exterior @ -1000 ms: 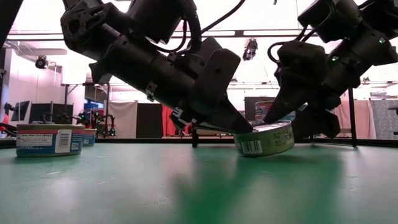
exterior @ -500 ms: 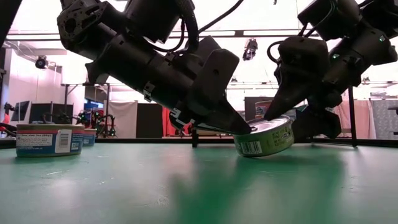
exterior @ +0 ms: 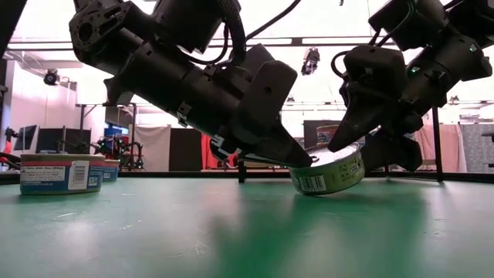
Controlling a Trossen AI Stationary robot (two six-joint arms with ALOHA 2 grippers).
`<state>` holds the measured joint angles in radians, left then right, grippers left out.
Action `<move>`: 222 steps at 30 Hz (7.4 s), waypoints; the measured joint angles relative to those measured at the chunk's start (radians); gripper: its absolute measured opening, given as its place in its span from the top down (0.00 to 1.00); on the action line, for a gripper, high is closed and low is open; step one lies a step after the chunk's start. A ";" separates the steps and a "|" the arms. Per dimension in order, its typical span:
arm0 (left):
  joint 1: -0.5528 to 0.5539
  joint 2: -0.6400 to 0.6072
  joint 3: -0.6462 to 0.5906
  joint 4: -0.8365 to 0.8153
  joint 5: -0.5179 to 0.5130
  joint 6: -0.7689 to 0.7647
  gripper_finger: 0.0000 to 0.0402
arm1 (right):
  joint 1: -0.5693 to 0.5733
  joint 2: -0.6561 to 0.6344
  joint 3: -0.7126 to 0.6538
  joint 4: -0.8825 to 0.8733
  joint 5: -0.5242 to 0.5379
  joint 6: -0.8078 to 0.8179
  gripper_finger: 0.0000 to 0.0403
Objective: Stack canned seafood by type on shelf
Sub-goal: Put the green tuna can on the shelf
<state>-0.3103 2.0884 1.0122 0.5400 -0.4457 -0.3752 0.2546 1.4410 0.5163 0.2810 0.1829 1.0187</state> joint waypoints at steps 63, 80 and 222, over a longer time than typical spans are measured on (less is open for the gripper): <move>0.159 -0.454 -0.197 -0.027 0.418 0.279 0.58 | 0.094 -0.168 -0.018 -0.104 0.058 -0.360 0.67; 0.208 -0.308 -0.258 0.341 0.457 0.191 0.39 | 0.132 -0.169 -0.017 0.179 0.292 -0.889 0.67; 0.364 -0.323 -0.135 0.579 0.844 -0.507 0.28 | 0.356 -0.135 0.396 -0.253 1.082 -1.984 0.68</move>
<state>0.0541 1.7656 0.8768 1.1187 0.3986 -0.8819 0.6106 1.3063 0.9127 0.0276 1.2649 -0.9649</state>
